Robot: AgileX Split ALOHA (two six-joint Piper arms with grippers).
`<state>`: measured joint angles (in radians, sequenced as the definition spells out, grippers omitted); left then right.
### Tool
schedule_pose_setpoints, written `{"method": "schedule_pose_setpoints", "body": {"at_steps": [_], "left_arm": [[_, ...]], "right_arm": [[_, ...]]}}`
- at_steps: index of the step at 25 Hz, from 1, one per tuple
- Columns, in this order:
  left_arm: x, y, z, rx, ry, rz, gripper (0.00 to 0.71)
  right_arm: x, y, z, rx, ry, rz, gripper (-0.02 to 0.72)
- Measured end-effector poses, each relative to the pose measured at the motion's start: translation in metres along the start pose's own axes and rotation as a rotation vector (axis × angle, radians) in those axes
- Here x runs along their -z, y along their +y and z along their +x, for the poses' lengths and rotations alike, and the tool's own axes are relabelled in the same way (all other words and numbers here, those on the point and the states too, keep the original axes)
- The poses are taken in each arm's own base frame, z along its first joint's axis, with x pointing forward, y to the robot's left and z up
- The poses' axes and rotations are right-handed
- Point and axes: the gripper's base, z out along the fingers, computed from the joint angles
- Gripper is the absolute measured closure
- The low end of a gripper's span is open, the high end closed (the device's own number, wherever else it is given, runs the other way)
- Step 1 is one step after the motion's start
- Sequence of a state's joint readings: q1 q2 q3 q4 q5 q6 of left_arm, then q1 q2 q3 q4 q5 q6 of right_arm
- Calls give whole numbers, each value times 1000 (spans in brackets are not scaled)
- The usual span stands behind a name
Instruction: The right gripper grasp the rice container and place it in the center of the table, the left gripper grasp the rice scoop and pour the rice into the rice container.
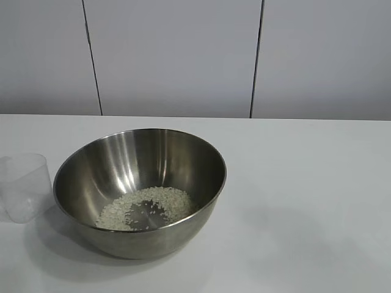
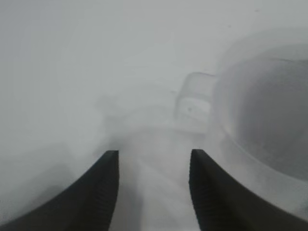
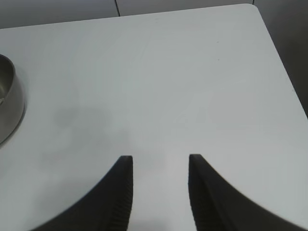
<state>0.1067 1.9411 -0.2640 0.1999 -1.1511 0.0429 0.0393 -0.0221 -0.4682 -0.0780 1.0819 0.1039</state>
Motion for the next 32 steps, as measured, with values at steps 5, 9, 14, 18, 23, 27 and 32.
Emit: {"method": "schedule_pose_setpoints", "body": {"at_steps": [5, 9, 14, 18, 23, 27, 32], "left_arm": [[6, 17, -25, 145, -112, -101, 266], [11, 43, -42, 213, -119, -159, 263], [27, 87, -56, 292, -97, -286, 263], [46, 110, -69, 370, -85, -358, 263], [75, 98, -107, 292, -172, -353, 263], [116, 76, -146, 203, -289, -367, 263], [175, 48, -193, 132, -400, -394, 263]], "right_arm": [[0, 0, 0, 0, 0, 0, 451], [0, 0, 0, 0, 0, 0, 451], [0, 0, 0, 0, 0, 0, 451], [0, 0, 0, 0, 0, 0, 451], [0, 0, 0, 0, 0, 0, 451], [0, 0, 0, 0, 0, 0, 451], [0, 0, 0, 0, 0, 0, 451]]}}
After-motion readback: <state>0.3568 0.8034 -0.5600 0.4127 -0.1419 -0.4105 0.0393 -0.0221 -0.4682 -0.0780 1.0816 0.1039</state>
